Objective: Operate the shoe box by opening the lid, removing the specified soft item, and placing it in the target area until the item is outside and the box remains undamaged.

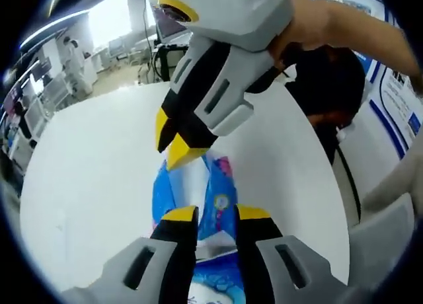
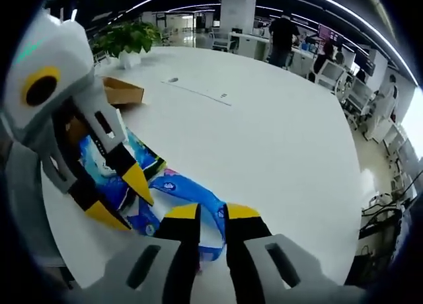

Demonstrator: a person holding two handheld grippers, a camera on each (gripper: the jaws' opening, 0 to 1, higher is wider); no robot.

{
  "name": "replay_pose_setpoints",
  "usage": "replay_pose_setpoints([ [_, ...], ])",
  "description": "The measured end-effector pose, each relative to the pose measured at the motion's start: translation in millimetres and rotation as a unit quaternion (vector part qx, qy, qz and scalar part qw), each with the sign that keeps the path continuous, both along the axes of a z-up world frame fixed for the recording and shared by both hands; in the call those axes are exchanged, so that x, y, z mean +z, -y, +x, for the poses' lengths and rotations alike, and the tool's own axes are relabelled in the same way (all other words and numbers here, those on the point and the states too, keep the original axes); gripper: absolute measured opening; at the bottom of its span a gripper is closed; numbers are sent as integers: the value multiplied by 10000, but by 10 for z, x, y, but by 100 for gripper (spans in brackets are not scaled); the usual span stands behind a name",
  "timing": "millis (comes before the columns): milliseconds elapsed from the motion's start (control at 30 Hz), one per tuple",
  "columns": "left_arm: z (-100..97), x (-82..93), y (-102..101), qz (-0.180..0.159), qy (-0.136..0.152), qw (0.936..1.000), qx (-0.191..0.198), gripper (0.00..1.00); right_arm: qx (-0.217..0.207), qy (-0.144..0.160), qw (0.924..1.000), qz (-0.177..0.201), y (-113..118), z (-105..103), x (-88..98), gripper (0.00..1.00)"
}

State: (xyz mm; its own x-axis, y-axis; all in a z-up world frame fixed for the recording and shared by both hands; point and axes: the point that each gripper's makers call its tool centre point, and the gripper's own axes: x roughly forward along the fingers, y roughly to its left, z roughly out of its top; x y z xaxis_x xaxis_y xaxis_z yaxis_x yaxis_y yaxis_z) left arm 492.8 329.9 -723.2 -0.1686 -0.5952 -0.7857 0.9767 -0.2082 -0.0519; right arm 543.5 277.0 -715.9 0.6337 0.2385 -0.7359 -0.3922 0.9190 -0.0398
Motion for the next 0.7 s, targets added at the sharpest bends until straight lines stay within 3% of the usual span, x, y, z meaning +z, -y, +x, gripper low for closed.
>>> replay_pose_setpoints([
  [200,23,141,-121,-109,-8,9997,196,30,63,15,10000,-58,-62,-82,95,17],
  [333,17,263,-202,-273,-176,9981,520,36,65,27,9999,-88,-100,-147,156,21],
  [700,0,607,-544,-680,-229,9921,1031,54,108,196,9997,-63,-311,-309,422,44],
])
